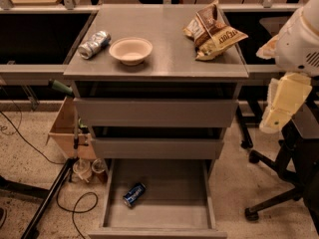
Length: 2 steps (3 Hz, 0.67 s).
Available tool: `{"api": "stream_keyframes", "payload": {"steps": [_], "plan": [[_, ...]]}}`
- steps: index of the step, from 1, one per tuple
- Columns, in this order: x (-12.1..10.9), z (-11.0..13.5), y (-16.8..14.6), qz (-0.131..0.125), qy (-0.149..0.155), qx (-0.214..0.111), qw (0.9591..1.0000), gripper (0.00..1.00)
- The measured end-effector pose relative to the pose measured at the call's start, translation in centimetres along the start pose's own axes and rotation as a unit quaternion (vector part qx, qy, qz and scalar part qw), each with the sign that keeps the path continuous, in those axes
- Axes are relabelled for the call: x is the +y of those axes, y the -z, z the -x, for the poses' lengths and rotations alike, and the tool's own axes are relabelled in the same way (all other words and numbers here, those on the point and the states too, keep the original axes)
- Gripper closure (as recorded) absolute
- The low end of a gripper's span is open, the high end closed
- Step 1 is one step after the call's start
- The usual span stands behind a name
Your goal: Pick pepsi can from bottom drawer and place on counter
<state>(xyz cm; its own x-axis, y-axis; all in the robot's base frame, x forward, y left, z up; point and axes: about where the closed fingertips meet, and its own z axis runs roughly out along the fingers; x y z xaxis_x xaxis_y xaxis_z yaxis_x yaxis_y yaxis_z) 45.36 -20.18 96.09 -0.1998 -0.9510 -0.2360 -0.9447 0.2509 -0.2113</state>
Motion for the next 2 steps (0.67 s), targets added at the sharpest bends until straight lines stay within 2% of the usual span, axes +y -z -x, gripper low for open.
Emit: {"api": "stream_keyframes", "payload": {"steps": [1,2], "plan": [[-0.8,1.0,-5.4,0.037,-0.011,-0.023,0.999,0.0],[-1.1,1.1,-11.7,0.066,-0.021,-0.052,0.9962,0.0]]}}
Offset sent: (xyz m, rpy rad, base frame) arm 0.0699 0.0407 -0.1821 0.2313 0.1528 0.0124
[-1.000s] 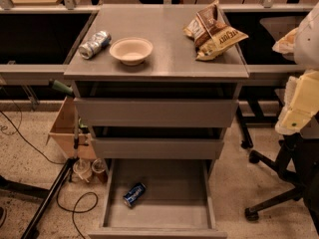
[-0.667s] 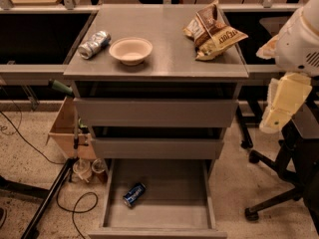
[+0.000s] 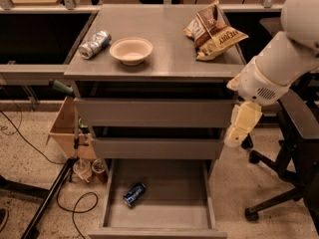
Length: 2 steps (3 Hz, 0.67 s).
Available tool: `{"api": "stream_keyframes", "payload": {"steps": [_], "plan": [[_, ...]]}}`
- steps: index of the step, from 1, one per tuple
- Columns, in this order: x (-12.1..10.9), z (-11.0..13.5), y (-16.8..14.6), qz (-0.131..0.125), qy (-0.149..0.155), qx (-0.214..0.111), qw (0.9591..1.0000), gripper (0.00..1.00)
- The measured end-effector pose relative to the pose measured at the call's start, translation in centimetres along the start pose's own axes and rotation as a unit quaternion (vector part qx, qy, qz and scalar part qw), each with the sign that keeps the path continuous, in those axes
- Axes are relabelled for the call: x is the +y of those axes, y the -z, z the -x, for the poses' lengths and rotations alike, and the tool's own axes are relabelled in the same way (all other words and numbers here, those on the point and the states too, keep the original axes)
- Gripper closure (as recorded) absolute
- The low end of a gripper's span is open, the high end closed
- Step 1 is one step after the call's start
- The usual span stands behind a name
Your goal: Pick pepsi can from bottom drawer and place on counter
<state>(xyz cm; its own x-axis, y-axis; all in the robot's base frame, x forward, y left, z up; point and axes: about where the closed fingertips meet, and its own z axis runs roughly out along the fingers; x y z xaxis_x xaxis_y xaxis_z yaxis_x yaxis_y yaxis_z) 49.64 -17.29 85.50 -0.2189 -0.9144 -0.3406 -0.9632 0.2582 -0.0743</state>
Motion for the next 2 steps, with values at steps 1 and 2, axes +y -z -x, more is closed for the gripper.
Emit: {"api": "stream_keyframes", "payload": {"steps": [1,2], "plan": [[0.4,0.2,-5.8,0.029,0.007,-0.053,0.9981,0.0],[1.9,2.2,-12.4,0.073,0.051,-0.091,0.9919,0.0]]}}
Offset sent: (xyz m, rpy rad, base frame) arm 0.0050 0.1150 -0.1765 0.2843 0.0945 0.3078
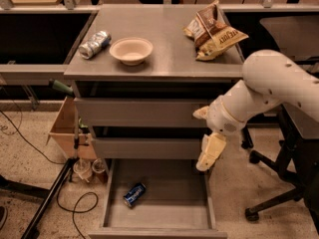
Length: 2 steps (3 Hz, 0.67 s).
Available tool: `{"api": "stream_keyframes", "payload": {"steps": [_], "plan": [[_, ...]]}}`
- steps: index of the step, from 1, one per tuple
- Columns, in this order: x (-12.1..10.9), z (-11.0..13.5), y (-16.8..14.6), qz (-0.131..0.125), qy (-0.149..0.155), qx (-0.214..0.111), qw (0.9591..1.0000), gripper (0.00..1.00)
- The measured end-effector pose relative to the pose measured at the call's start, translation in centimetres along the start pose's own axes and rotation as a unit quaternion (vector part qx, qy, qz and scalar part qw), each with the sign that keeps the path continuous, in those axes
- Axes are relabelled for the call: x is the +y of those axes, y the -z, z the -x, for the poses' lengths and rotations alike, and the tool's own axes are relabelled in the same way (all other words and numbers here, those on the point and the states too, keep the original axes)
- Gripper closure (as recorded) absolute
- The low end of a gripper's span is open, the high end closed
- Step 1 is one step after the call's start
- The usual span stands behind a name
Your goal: Pick pepsi can from bottom drawer and place on counter
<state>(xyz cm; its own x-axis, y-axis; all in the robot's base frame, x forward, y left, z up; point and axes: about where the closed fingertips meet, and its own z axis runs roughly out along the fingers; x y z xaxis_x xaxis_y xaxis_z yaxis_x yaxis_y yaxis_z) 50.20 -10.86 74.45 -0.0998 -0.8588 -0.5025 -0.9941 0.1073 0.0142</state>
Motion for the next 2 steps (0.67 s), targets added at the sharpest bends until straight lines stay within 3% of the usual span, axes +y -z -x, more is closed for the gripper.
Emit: {"api": "stream_keyframes", "payload": {"steps": [1,2], "plan": [[0.3,1.2,-7.3,0.039,0.045,-0.013,0.9982,0.0],[0.5,0.8,-14.2,0.059,0.059,-0.004,0.9965,0.0]]}}
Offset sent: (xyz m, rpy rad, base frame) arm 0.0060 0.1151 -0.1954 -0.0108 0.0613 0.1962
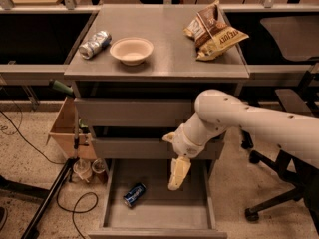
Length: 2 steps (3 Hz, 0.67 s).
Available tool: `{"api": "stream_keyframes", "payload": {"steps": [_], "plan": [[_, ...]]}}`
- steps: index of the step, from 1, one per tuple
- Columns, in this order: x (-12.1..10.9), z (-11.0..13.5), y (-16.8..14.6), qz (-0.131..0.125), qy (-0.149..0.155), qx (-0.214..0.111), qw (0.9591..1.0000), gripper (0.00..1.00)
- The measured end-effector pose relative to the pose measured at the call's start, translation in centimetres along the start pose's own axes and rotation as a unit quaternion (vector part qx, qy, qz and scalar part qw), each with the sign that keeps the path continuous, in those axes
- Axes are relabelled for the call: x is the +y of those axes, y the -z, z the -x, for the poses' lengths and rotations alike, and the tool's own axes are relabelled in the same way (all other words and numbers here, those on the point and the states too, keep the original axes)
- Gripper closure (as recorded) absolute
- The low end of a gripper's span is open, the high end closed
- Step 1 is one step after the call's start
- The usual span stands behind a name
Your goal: Pick pepsi can from bottom drawer and place on counter
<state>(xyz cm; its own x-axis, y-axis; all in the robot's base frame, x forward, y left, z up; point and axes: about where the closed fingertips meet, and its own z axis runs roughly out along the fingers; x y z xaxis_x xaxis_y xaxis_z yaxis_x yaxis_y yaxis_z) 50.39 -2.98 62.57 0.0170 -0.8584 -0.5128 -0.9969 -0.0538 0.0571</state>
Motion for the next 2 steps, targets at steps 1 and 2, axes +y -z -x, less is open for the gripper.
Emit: {"api": "stream_keyframes", "payload": {"steps": [1,2], "plan": [[-0.47,-1.42,-8.25,0.01,0.004,0.038,0.9992,0.0],[-0.47,-1.42,-8.25,0.01,0.004,0.038,0.9992,0.0]]}}
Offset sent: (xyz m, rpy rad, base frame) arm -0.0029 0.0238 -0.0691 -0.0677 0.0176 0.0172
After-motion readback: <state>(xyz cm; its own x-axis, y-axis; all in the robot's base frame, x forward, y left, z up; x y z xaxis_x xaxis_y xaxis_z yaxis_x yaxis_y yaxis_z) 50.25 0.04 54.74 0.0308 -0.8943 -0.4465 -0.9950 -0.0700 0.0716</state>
